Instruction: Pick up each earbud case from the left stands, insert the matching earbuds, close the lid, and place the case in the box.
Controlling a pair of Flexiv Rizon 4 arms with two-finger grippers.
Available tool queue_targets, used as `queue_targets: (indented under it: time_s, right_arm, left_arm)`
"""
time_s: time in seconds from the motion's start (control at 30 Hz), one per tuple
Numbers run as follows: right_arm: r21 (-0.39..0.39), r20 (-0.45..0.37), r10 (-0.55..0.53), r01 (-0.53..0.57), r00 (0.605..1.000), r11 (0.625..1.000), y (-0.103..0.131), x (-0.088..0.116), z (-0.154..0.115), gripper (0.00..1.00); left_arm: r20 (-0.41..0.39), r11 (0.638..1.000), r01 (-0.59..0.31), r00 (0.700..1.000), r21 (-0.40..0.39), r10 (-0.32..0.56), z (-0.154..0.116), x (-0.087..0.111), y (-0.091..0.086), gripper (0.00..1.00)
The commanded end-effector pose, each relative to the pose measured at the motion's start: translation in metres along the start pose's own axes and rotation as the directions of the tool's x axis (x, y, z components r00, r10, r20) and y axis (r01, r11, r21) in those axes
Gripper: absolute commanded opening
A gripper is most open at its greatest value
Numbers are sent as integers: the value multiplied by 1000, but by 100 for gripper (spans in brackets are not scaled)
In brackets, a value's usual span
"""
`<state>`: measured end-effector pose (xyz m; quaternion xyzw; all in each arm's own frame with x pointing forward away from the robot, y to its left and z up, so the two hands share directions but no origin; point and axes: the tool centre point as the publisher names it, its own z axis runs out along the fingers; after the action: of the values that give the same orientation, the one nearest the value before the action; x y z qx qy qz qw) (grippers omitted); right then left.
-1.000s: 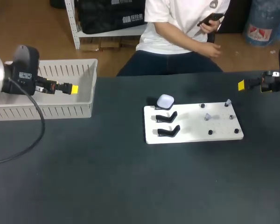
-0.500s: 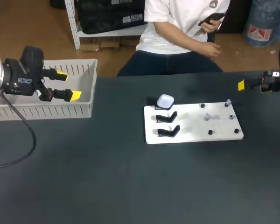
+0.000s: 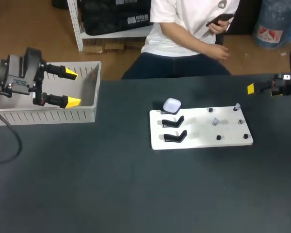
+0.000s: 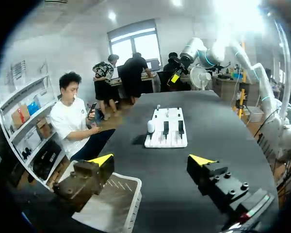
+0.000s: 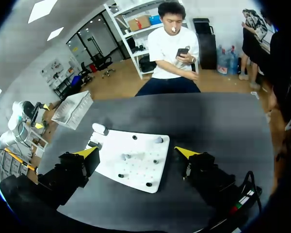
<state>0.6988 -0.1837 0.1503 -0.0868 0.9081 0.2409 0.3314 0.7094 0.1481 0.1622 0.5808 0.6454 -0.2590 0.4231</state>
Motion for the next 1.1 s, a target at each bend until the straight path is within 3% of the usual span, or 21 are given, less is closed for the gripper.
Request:
queue_targets:
  time_s: [0.03,0.2,0.37,0.77,0.87,1.1]
  right_arm:
    - [-3,0,-1,1,1000,1000,-1,0,1,100]
    - [-3,0,-1,1,1000,1000,-1,0,1,100]
    - [-3,0,-1,1,1000,1000,-1,0,1,100]
    - [-3,0,-1,1,1000,1000,-1,0,1,100]
    - [-3,0,-1,1,1000,1000,-1,0,1,100]
    - [-3,0,-1,1,1000,1000,-1,0,1,100]
  left_arm:
    - [32,999,-5,999,38,4,0,3,4,100]
    - [32,999,-5,999,38,4,0,3,4,100]
    - [11,999,-5,1000,37,5,23,-5,8,100]
    - [42,990,-40,999,136,34,101,-15,25,100]
    - [51,985,-39,998,170,30,119,-19,24,100]
    - [29,986,-5,1000,164,0,158,-20,18,100]
